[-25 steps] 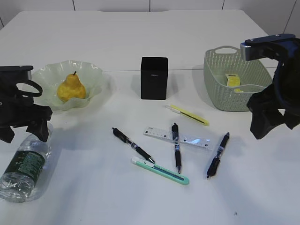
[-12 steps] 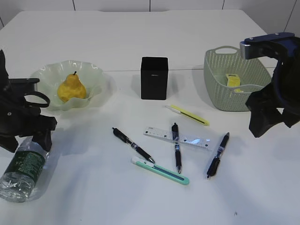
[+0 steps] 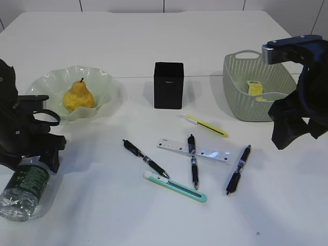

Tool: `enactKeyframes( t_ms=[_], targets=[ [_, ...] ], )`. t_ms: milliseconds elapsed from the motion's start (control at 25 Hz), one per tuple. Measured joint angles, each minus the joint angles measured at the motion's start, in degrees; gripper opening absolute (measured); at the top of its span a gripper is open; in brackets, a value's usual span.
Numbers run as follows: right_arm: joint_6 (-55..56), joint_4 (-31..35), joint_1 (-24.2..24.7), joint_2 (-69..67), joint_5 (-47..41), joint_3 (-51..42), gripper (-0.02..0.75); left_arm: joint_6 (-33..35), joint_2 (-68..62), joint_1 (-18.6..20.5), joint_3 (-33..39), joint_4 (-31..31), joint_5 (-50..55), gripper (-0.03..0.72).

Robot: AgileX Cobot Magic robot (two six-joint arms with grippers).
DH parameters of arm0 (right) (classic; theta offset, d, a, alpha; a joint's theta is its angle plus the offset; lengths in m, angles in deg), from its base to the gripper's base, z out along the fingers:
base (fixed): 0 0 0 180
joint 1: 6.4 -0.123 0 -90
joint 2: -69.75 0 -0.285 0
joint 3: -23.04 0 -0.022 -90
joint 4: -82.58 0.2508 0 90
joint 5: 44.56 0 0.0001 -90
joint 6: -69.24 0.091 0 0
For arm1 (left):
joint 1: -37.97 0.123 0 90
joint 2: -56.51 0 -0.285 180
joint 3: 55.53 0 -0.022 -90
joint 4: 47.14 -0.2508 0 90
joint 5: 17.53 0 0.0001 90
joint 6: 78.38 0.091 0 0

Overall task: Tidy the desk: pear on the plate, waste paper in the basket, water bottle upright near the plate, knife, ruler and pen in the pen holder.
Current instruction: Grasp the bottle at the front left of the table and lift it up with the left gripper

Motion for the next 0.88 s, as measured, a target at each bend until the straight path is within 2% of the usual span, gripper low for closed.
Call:
enactKeyframes(
  t_ms=[240,880],
  targets=[
    [0.00,0.00,0.00,0.00,0.00,0.00,0.542,0.00,0.00,-0.10,-0.31,-0.51,-0.09,0.440],
    [0.00,0.00,0.00,0.00,0.10,0.00,0.542,0.00,0.00,-0.10,-0.31,-0.51,-1.79,0.425]
  ],
)
